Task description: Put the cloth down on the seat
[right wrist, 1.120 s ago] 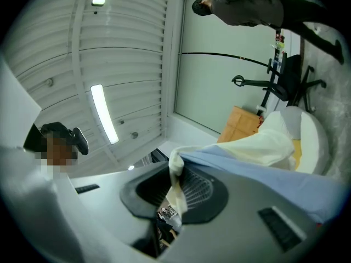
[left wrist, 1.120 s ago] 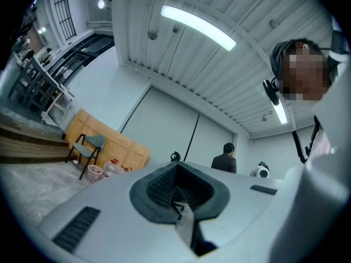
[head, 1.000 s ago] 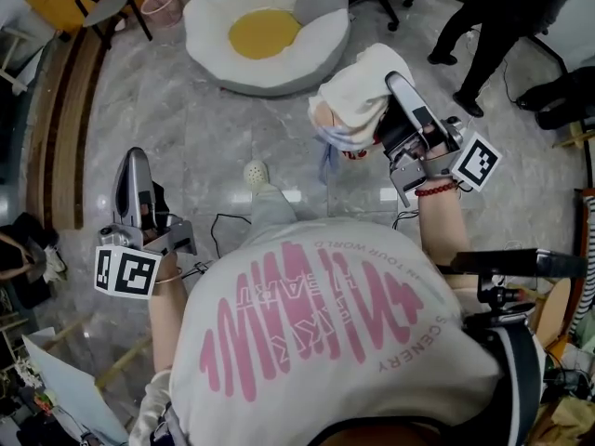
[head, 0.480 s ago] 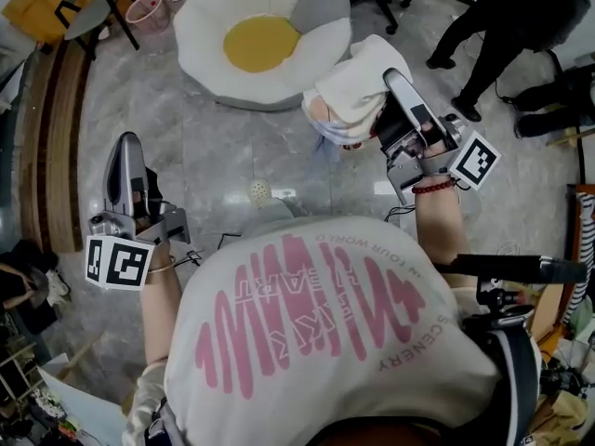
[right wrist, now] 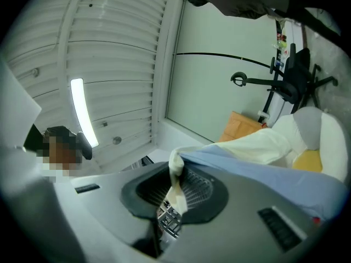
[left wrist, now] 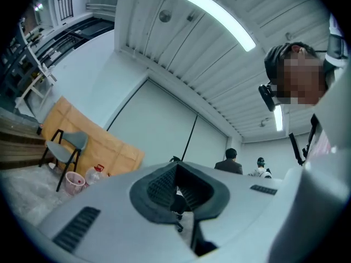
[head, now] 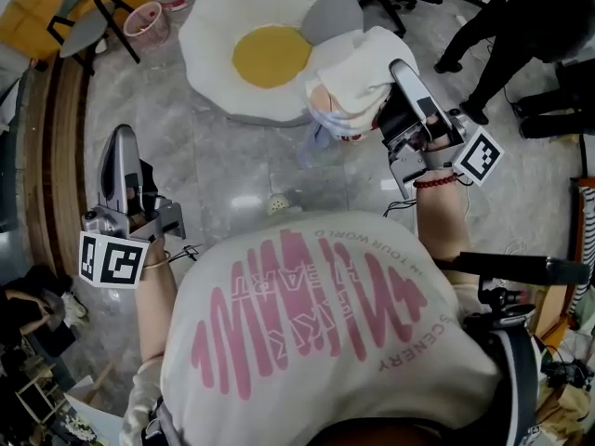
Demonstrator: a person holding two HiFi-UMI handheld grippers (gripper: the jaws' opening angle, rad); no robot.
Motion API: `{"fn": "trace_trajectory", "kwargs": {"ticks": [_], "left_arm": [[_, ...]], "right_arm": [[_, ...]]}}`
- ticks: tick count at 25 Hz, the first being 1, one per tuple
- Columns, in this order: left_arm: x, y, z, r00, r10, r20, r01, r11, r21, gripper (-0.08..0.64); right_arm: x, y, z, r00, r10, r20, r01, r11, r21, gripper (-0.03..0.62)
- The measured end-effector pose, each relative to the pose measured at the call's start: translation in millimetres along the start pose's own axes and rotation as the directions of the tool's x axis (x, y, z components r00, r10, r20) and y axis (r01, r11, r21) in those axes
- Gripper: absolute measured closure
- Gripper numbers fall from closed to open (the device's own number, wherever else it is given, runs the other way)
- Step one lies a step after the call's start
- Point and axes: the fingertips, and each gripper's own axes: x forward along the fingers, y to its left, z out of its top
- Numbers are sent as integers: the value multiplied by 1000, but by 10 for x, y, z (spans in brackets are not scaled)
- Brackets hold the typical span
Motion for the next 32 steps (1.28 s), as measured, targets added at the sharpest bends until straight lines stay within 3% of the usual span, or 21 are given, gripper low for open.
{"fn": "trace_trajectory", "kwargs": {"ticks": [3,7,16,25,32], "left_arm": [[224,334,76,1000,-5,8,5,999,40,549],[373,512,-100,1000,4,-9,-3,997,82,549],[414,748,-103,1000,-16,2,15,997,81,549],[522,985,-241,998,67,-10,-66,995,70,549],[581,1215,-116,984,176,17,-177,982,62,549]], "right_arm": [[329,-299,-9,1000,-5,9,5,1000,20,541],[445,-673,-10,1000,-1,20,1,999,34,541],[876,-816,10,1000,11,17,-11,1000,9,541],[1233,-1264,211,999,-3,37,2,999,35,541],[1710,-1703,272,999,-21,-33,24,994,106,541]]}}
